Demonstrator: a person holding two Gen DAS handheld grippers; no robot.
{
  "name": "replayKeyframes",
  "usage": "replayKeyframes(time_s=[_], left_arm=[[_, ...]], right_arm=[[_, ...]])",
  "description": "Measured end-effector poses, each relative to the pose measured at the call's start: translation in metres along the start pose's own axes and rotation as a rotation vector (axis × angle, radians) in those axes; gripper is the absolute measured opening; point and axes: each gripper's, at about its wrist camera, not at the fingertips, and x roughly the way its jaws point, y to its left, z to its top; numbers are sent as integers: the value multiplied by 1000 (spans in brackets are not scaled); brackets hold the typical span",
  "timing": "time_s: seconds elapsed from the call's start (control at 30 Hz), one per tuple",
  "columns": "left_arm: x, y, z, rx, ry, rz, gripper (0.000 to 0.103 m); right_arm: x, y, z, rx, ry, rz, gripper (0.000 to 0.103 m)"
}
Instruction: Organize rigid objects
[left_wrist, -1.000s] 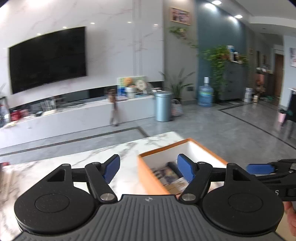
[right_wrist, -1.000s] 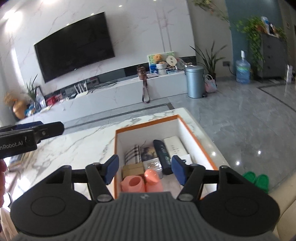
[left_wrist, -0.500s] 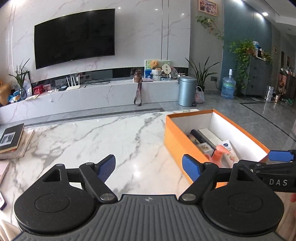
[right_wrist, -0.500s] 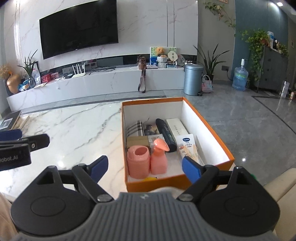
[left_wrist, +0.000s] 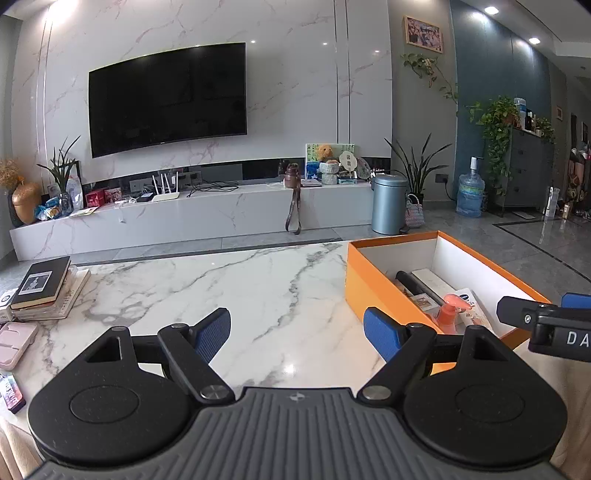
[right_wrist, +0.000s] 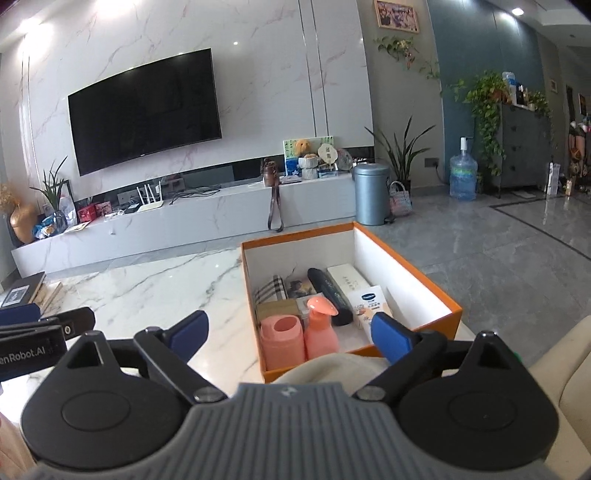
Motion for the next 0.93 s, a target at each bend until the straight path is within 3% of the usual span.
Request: replayKeyframes(time_s=[0.93], left_arm=[[-4,-5,-3,7,-6,13,96]], right_arm=[[-7,-8,-4,28,-47,36,99]])
